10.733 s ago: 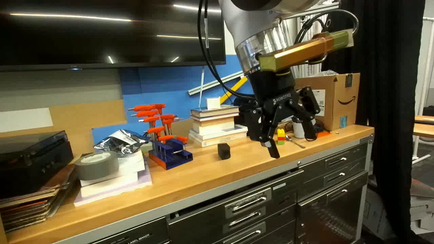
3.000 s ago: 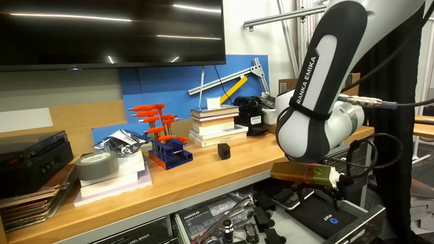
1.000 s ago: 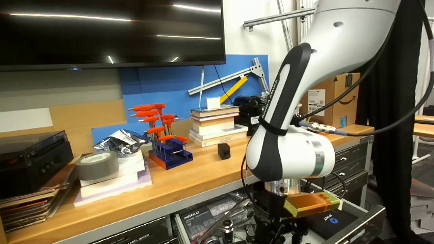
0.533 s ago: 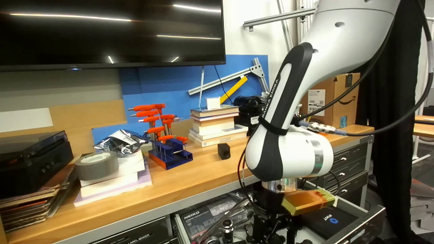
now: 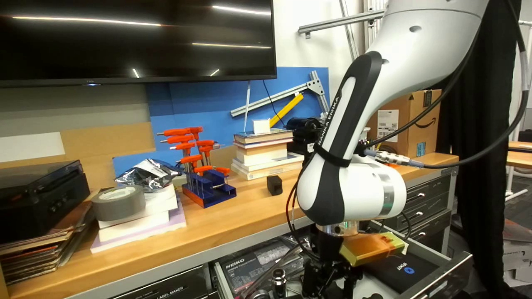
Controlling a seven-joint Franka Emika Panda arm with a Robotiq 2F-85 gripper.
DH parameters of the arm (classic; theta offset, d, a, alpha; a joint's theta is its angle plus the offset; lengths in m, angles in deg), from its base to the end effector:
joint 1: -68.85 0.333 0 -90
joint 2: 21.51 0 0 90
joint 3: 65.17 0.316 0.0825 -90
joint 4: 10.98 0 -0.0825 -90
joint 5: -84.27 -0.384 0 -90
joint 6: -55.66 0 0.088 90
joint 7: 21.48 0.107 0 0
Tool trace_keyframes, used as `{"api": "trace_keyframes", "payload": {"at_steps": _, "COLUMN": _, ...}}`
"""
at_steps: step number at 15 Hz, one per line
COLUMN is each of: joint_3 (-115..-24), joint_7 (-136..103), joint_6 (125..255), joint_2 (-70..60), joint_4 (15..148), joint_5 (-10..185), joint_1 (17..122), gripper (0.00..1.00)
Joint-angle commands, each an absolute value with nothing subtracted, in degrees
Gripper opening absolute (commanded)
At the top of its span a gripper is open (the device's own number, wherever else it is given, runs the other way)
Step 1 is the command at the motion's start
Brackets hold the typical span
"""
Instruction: Open the middle topmost drawer and take out two black objects
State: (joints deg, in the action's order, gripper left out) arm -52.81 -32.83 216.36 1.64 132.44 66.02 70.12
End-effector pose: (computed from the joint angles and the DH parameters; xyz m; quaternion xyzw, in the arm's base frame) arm 0.4341 0.1003 0.1240 -0.9931 -0.0580 0.0538 0.0862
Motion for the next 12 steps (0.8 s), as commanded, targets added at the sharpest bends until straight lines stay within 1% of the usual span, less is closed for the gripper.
{"api": "trace_keyframes", "payload": {"at_steps": 1, "joint_3": -52.3, "joint_7": -28.6, "joint_6": 220.7, "joint_2": 1.6, "joint_4": 133.2, "joint_5": 66.4, "joint_1": 70.1, "gripper": 1.00}}
{"api": "trace_keyframes", "payload": {"at_steps": 5, "joint_3": -56.0, "joint_7": -18.7, "joint_6": 225.5, "joint_2": 1.7, "joint_4": 134.4, "joint_5": 68.2, "joint_1": 74.2, "gripper": 1.00}}
{"api": "trace_keyframes", "payload": {"at_steps": 9, "joint_3": -59.1, "joint_7": -12.0, "joint_6": 225.8, "joint_2": 2.1, "joint_4": 134.6, "joint_5": 70.4, "joint_1": 77.6, "gripper": 1.00}}
{"api": "trace_keyframes", "payload": {"at_steps": 10, "joint_3": -59.3, "joint_7": -11.2, "joint_6": 225.9, "joint_2": 2.2, "joint_4": 134.7, "joint_5": 70.5, "joint_1": 78.0, "gripper": 0.91}}
{"api": "trace_keyframes", "payload": {"at_steps": 11, "joint_3": -59.1, "joint_7": -10.9, "joint_6": 225.7, "joint_2": 2.2, "joint_4": 134.6, "joint_5": 70.5, "joint_1": 77.9, "gripper": 0.74}}
{"api": "trace_keyframes", "payload": {"at_steps": 12, "joint_3": -59.1, "joint_7": -10.3, "joint_6": 225.7, "joint_2": 2.2, "joint_4": 134.7, "joint_5": 70.5, "joint_1": 78.0, "gripper": 0.68}}
